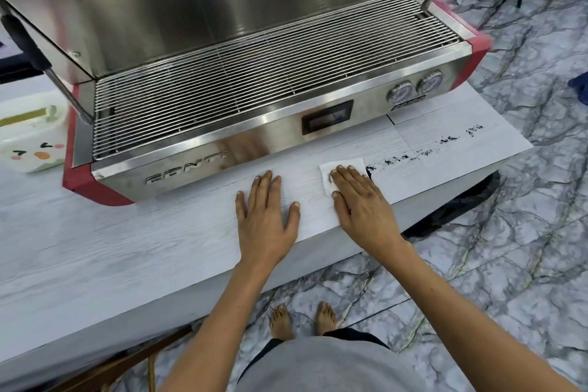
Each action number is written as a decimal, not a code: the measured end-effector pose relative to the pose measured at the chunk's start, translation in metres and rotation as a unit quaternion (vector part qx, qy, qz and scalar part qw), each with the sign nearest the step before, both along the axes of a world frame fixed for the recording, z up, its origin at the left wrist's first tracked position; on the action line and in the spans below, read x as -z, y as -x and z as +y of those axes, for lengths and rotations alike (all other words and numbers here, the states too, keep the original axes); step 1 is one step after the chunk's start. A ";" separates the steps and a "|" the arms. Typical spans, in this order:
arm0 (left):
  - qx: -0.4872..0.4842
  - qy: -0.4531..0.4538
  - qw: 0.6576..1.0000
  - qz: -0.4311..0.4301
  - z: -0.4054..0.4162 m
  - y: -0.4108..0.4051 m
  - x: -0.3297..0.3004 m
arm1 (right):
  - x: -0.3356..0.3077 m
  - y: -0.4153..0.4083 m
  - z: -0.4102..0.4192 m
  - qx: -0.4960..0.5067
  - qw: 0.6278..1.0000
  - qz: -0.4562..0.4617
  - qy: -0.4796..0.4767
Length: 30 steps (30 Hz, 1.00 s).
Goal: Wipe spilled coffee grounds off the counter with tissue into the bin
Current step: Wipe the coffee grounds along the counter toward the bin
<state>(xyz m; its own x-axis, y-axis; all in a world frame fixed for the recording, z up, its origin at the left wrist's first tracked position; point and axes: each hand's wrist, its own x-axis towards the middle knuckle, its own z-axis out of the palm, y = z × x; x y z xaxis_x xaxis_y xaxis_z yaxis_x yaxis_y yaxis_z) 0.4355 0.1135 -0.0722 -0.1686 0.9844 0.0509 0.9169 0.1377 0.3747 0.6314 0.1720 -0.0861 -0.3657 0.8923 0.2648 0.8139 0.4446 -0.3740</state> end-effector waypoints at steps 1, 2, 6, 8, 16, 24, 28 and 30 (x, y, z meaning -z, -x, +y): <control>-0.003 -0.001 1.000 0.001 0.002 -0.003 0.000 | 0.000 -0.001 0.000 -0.003 1.000 0.000 0.001; -0.007 -0.001 1.000 0.002 0.003 -0.006 0.001 | 0.000 -0.002 0.000 -0.005 1.000 0.000 0.001; -0.013 -0.003 1.000 0.017 0.003 -0.009 0.002 | 0.000 -0.002 0.000 -0.006 1.000 -0.011 0.002; -0.013 -0.005 1.000 0.024 0.003 -0.009 0.003 | -0.001 -0.001 0.001 -0.008 1.000 -0.018 0.004; -0.013 -0.004 1.000 0.027 0.002 -0.008 0.004 | -0.004 -0.006 0.013 -0.003 0.999 -0.031 0.023; -0.010 -0.010 1.000 0.023 0.002 -0.008 0.003 | -0.005 -0.010 0.001 0.015 0.999 -0.042 0.009; -0.008 -0.012 1.000 0.024 0.003 -0.008 0.002 | -0.005 -0.004 0.004 0.013 0.999 -0.038 0.017; -0.006 -0.007 1.000 0.022 0.003 -0.008 0.001 | -0.005 -0.001 0.010 0.015 0.999 -0.038 0.030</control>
